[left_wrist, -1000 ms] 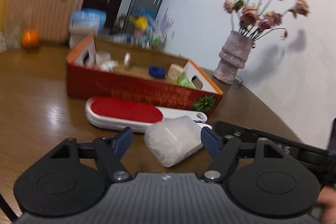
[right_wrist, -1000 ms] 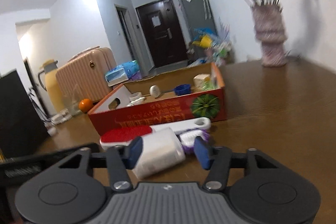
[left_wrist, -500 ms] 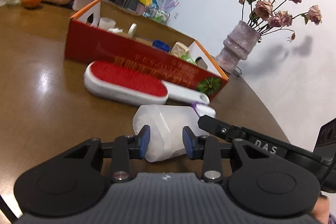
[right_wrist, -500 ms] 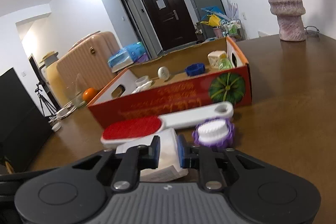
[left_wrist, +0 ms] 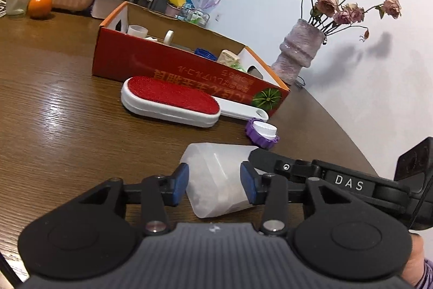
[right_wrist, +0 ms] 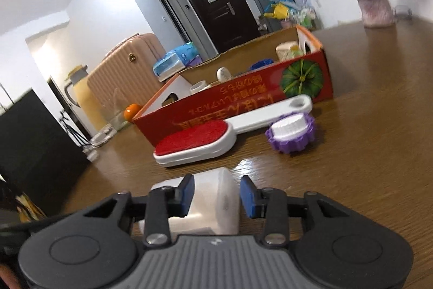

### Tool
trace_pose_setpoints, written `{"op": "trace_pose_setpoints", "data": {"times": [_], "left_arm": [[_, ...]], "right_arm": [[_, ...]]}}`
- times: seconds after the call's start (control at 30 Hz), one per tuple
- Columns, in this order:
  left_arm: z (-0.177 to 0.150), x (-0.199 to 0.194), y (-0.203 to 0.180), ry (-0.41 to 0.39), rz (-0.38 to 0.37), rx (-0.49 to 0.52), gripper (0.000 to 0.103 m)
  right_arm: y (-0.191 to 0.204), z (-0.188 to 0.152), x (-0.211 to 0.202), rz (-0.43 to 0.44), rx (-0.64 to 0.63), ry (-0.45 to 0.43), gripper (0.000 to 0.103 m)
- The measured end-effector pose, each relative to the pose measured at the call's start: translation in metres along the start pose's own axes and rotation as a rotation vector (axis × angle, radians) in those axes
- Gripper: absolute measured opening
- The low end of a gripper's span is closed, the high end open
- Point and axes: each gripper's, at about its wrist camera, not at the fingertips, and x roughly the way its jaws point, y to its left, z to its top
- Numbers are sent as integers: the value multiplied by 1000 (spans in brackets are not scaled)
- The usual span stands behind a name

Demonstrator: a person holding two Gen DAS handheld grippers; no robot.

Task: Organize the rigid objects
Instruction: 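Carry the white container into the box and open both tools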

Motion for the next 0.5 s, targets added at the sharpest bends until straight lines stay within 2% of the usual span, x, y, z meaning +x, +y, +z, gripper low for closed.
{"op": "trace_pose_setpoints", "data": {"times": [0.1,0.13,0.17,0.3,0.5], "left_arm": [[-3,-5,-7,-17,14,43,33],[-5,-6,-9,-24,18,58,33],[-7,-9,-12,-33,18,72,33],[-15,-27,-18,-91,23,106,33],[-27,-73,-23,-171,4,126,30]], "right_arm": [[2,-3,-2,8,6,-1,26],[6,-5,-5,-7,-4,-18,18],[10,-7,-9,-26,-21,-41,16],[29,-18,-27,-52,-89,-95,16],[58,-36,-62,-30,-169,-168,16]]}}
